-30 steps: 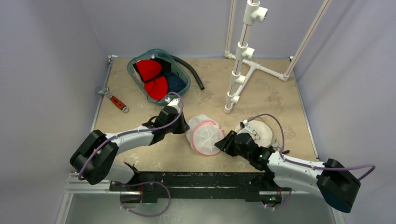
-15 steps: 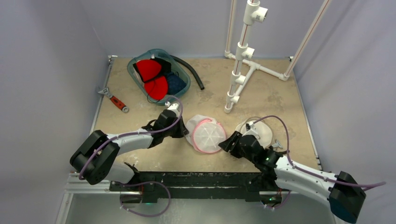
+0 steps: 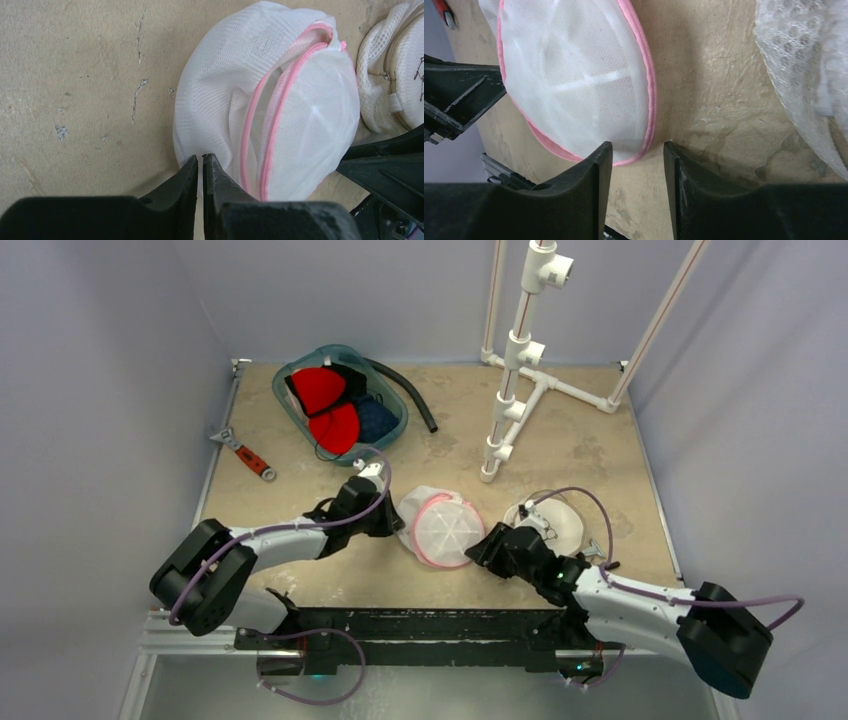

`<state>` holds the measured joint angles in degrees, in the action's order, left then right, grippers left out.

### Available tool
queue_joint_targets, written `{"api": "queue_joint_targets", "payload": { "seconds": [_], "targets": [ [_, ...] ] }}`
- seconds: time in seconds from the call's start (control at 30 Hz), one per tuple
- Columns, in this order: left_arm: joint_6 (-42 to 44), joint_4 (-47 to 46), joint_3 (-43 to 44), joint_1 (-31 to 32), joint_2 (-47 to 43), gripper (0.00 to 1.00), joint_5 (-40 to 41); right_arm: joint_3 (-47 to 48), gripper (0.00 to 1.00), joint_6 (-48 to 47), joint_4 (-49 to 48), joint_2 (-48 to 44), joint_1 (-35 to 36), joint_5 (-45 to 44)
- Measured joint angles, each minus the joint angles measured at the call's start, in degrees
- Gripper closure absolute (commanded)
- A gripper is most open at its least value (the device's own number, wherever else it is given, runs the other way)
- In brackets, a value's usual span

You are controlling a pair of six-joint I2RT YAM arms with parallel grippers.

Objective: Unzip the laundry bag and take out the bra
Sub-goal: Adjust the laundry bag at the center of the board.

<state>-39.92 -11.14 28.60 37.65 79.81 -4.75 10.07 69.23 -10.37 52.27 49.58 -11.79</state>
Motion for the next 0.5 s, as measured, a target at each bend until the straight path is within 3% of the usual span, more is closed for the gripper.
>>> {"api": "queue_joint_targets", "payload": {
  "seconds": [0.33, 0.5],
  "targets": [
    [-0.63, -1.57, -1.09, 0.76, 0.00, 0.94, -1.42, 1.81, 0.83, -0.92, -5.22, 1.99, -0.15, 2.62],
    [-1.11, -2.01, -1.51, 1.14, 0.00, 0.94, -1.64, 2.23, 0.87, -0.90, -8.09, 1.66, -0.15, 4.26]
  ]
}}
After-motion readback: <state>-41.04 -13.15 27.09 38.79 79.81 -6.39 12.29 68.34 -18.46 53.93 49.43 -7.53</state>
